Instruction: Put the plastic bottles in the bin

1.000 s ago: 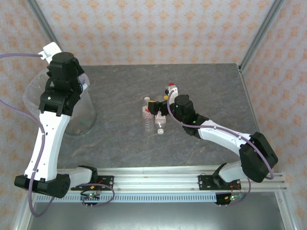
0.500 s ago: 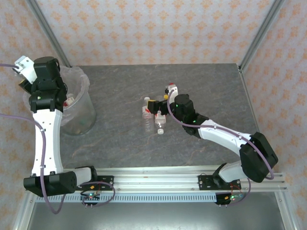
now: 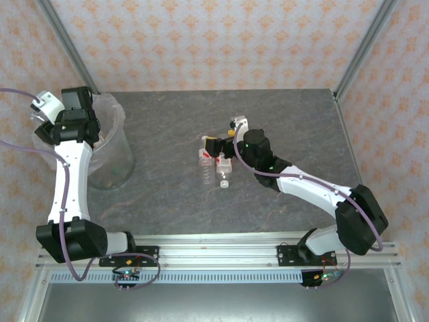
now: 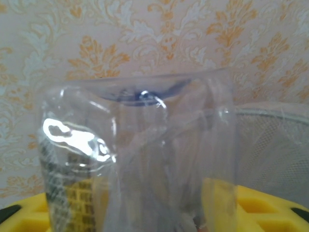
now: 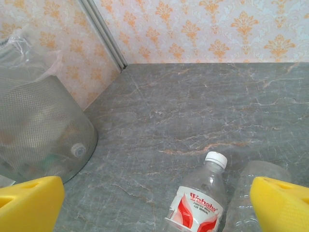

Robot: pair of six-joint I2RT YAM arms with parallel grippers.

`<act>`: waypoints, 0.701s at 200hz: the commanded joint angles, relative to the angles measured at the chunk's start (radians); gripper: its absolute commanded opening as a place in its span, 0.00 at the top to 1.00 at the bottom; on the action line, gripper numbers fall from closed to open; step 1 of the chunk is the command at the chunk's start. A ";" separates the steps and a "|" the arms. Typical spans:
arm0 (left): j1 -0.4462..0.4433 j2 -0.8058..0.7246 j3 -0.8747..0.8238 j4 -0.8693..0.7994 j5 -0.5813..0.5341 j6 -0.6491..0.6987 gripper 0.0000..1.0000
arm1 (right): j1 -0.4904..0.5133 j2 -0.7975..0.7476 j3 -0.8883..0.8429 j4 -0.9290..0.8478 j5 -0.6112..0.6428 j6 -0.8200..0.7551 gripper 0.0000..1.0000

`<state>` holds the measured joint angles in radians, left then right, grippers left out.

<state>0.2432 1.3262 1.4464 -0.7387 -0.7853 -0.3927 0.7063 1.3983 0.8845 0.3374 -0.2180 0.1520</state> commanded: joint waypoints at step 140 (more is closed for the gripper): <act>0.007 -0.034 0.118 -0.068 0.445 -0.046 0.00 | 0.007 0.037 0.033 -0.107 0.241 0.033 0.01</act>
<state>0.2432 1.3426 1.5612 -0.8463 -0.5369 -0.4599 0.7063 1.4117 0.8852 0.3073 -0.1028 0.1570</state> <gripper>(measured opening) 0.999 0.992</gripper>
